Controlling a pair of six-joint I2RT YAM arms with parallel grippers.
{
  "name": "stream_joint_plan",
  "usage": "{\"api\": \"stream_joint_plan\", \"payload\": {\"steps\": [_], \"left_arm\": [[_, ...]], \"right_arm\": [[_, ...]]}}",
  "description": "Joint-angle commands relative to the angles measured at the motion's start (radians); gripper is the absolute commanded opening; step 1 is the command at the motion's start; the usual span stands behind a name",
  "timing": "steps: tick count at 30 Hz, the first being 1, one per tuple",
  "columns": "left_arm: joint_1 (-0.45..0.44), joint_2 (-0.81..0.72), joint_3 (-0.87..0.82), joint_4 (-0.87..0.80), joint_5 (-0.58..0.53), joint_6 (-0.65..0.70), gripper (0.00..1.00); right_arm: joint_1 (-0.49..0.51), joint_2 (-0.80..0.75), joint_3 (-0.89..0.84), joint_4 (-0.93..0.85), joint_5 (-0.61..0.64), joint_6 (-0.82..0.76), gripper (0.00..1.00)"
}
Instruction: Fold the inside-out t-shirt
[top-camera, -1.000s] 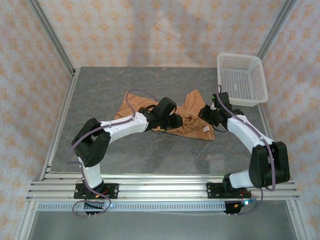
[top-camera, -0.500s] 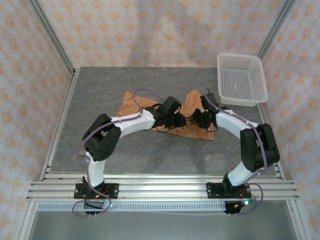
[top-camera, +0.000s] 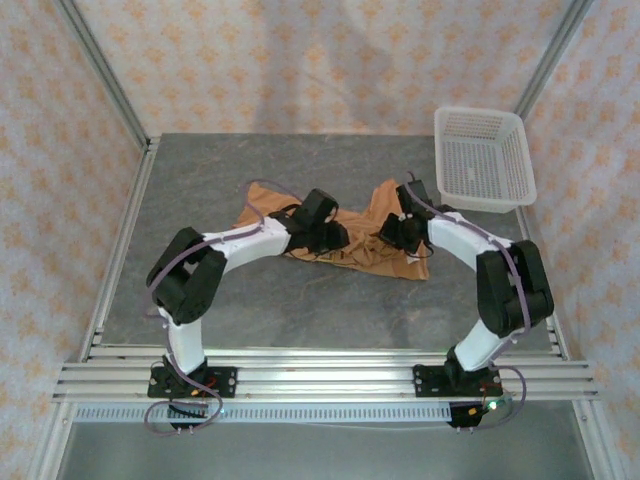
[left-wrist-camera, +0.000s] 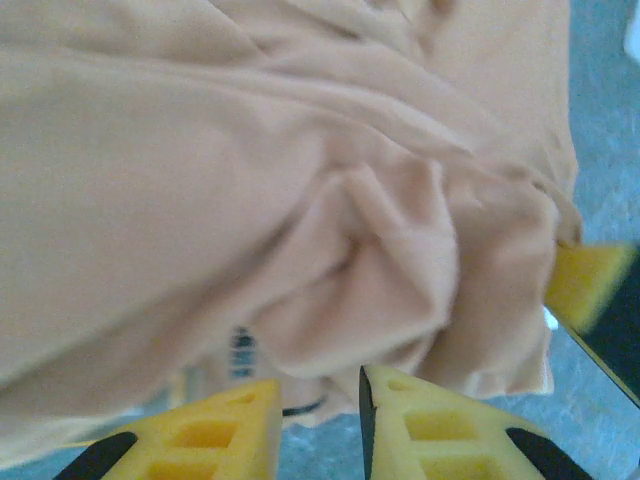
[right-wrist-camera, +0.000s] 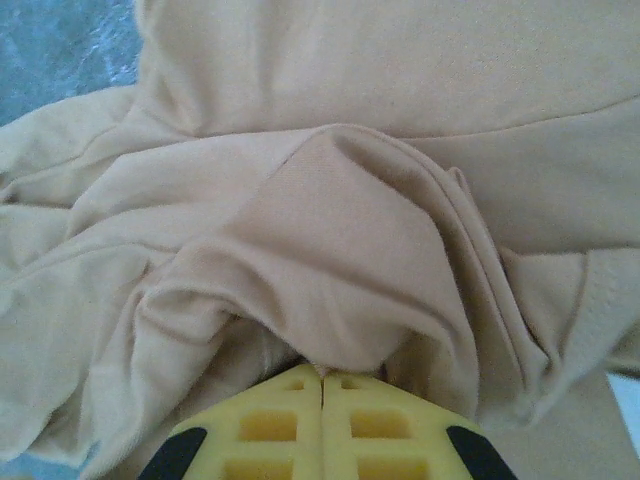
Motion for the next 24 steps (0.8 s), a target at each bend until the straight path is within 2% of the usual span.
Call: {"api": "stream_joint_plan", "payload": {"steps": [1,7,11,15,16,19,21,24], "left_arm": [[0.073,-0.028,-0.055,-0.008,-0.021,0.018,0.28],[0.160,-0.004,-0.129,0.009,-0.032,0.032,0.28],[0.211,0.029,-0.156,0.002,-0.036,0.040,0.25],[0.249,0.031,-0.188,-0.001,-0.039,0.038,0.24],[0.250,0.024,-0.191,-0.001,-0.039,0.039,0.24],[0.249,-0.009,-0.198,0.001,-0.031,0.034,0.24],[0.248,-0.036,-0.195,-0.005,-0.029,0.034,0.24],[0.246,-0.086,-0.184,-0.034,-0.028,0.041,0.24]], "right_arm": [[0.003,-0.189,0.056,-0.141,0.062,-0.069,0.00],[-0.035,-0.468,0.080,-0.263,0.071,-0.128,0.00],[-0.060,-0.590,0.103,-0.311,0.097,-0.151,0.00],[-0.072,-0.723,0.101,-0.317,0.211,-0.149,0.01],[-0.073,-0.757,0.091,-0.310,0.248,-0.143,0.13],[-0.078,-0.814,0.055,-0.289,0.299,-0.125,0.34],[-0.079,-0.808,0.039,-0.284,0.292,-0.117,0.30],[-0.078,-0.760,0.017,-0.273,0.230,-0.108,0.30]]}}
